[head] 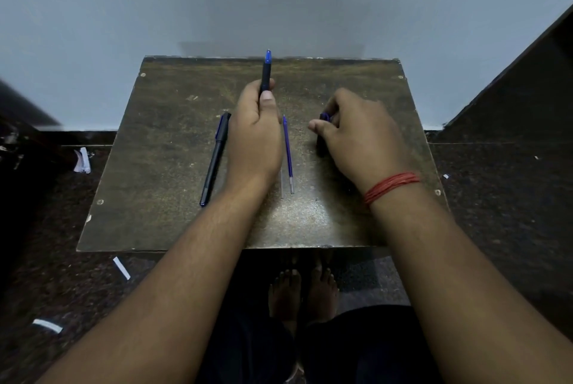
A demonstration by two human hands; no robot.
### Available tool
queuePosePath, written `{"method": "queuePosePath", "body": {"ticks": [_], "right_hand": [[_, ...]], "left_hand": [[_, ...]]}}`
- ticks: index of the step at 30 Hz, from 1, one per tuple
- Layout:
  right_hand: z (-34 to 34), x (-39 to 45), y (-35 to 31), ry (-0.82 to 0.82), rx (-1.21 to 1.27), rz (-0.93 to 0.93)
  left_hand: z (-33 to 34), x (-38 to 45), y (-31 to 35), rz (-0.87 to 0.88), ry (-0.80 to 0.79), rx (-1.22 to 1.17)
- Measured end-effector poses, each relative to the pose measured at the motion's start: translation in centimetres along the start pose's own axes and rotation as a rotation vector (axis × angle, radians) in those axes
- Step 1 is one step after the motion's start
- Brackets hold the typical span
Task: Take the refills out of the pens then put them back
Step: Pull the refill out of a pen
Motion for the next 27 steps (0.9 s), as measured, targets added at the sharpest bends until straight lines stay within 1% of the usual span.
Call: {"method": "queuePosePath", "body": {"ticks": [4, 7, 13, 15, 17, 19, 21, 24, 27], "right_hand": [[0.9, -0.2, -0.6, -0.013, -0.133, -0.041], [1.0, -0.3, -0.7, 0.008, -0.183, -0.049], [0.7, -0.2, -0.5, 0.0, -0.19, -0.053], [0.2, 0.0, -0.3, 0.018, -0.157, -0.032], [-0.9, 0.3, 0.3, 0.092, -0.021, 0.038], [-2.1, 0.6, 0.9, 0.187, 0.173, 0.1], [-2.6, 0.7, 1.4, 0.239, 0.354, 0.153], [-2.2, 0.8, 2.3, 0.217, 0.535, 0.229], [-1.4, 0.9, 2.7, 0.129, 0.736, 0.292]], "left_hand": [[0.5, -0.3, 0.2, 0.011, -0.058, -0.001], [0.5, -0.2, 0.3, 0.012, -0.059, -0.017], [0.4, -0.2, 0.1, 0.006, -0.044, -0.019], [0.3, -0.2, 0.2, 0.009, -0.044, -0.011], [0.5, -0.4, 0.3, 0.012, -0.059, -0.018], [0.9, -0.8, 0.5, 0.028, -0.089, -0.004], [1.4, -1.4, 0.8, 0.068, -0.121, 0.032], [2.2, -2.1, 1.5, 0.164, -0.168, 0.064], [2.7, -2.5, 2.1, 0.305, -0.201, 0.13]]}}
Point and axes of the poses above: each hand's wrist, its own x-axis towards the middle knuckle, its own z-axis out of the palm, y = z × x, the point moved 9 cm from there along x, towards the middle knuckle, and after that the axes turned 12 degrees about y, right-handed, at the moved point
